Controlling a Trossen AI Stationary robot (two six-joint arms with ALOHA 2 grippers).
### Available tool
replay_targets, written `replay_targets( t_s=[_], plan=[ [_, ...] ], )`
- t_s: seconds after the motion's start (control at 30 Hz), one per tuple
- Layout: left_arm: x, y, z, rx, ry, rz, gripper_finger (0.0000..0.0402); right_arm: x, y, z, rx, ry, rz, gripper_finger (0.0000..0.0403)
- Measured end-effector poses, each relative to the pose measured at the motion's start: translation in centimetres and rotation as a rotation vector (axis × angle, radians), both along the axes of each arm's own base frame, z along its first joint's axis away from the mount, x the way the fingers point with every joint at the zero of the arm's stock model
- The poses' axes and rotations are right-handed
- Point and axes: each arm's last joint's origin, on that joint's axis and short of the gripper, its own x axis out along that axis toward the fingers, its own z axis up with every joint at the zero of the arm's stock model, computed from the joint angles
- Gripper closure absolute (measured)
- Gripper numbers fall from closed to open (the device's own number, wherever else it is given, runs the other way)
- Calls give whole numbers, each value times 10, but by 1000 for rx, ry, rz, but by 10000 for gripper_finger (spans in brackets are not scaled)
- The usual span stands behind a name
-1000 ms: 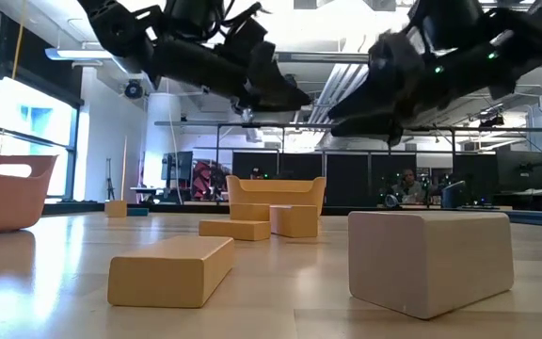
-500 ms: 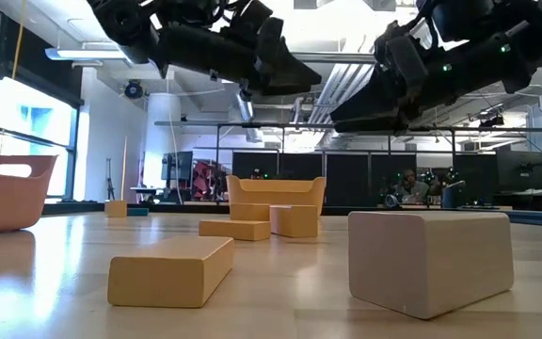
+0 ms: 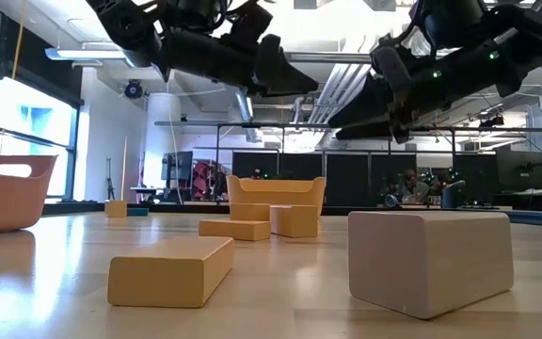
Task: Sort blocks by size
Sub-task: Put the thick brown block into the orange bin
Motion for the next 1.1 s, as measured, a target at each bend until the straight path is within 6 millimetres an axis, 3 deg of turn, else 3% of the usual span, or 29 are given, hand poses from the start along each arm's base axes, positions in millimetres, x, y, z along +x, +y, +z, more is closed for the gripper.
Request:
replay_targets(
  t_s=[0.77,0.93,1.1],
  plan=[
    [-3,-9,-7,-170,91,-151,216,0,0,-1,0,12,2,190],
    [-26,-1,-3,-248,76,-296,216,-1,0,-2,0,21,2,190],
    [-67,11,-19,-286,66,-252,216,-1,0,-3,0,30,2,190]
  ],
)
